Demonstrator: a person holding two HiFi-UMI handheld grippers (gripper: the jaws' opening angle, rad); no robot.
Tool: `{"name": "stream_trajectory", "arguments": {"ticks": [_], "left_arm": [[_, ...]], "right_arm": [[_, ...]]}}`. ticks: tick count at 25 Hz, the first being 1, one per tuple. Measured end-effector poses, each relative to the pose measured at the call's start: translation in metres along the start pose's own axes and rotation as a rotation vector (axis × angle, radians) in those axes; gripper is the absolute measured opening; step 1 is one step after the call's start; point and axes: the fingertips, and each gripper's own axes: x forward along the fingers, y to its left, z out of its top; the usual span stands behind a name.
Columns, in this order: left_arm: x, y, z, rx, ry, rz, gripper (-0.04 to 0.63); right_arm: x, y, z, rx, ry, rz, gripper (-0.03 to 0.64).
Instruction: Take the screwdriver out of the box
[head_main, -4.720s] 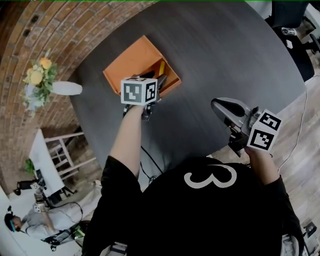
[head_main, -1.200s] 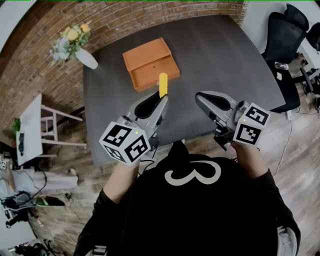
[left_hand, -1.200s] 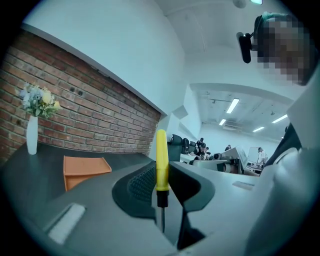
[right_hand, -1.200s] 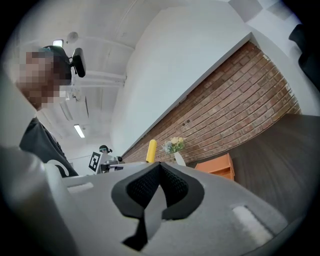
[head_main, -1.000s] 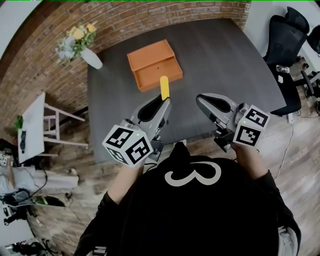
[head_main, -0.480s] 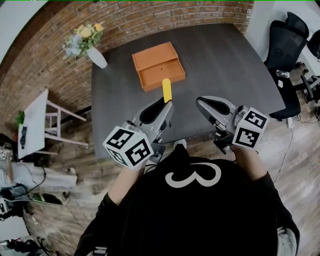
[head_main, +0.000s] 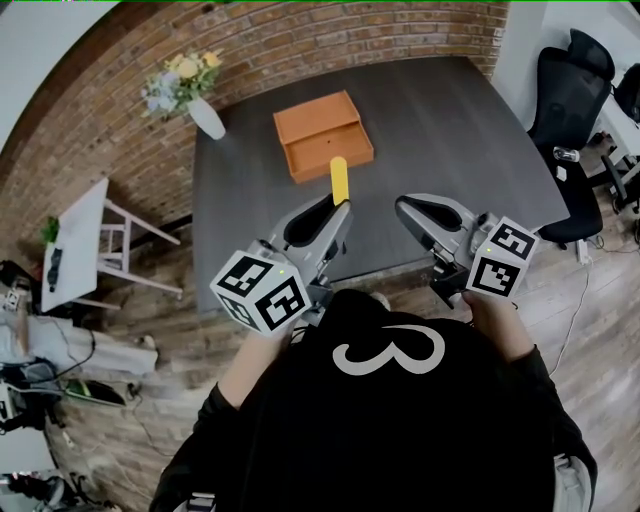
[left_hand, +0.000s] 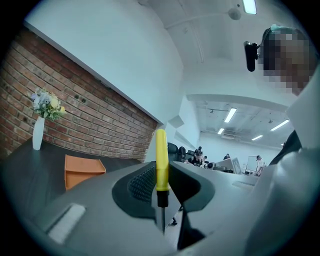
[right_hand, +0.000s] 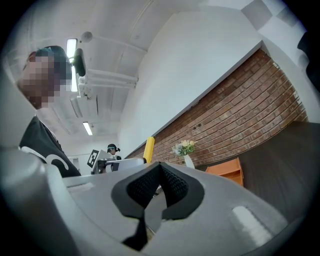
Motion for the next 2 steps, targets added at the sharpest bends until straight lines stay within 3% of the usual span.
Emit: {"name": "stream_trajectory", "arguments": {"ticks": [2], "left_arm": [[-0.0026,-0.0016,-0.0031,-0.005,0.003,0.004,0.095]], "right_arm": [[-0.0034,0.0022,-0.0019,0.004,-0.001,0.0,0.0]]}}
